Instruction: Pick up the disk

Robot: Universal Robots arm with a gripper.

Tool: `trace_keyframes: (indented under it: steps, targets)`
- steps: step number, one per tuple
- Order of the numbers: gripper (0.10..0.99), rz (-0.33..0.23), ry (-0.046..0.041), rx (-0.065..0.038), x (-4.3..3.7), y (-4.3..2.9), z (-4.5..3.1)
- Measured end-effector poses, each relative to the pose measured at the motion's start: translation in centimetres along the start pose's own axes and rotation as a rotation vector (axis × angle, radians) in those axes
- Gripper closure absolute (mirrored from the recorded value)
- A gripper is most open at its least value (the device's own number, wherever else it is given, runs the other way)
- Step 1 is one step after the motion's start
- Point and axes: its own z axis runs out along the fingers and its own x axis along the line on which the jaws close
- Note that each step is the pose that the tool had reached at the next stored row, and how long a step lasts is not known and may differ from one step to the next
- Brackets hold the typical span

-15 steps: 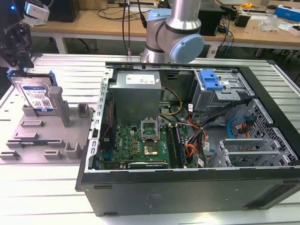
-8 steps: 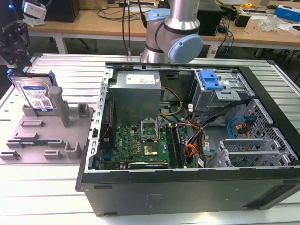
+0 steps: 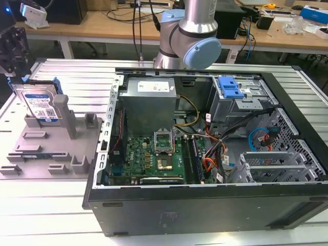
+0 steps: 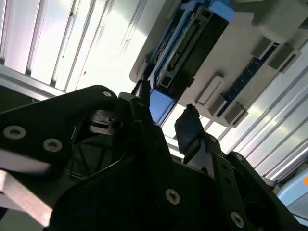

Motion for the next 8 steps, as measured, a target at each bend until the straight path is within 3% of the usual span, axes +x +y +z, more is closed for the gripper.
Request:
trace_keyframes:
  steps: [8]
  targets:
    - [0.604, -0.006, 0.0018, 0.0, -0.11, 0.06, 0.31]
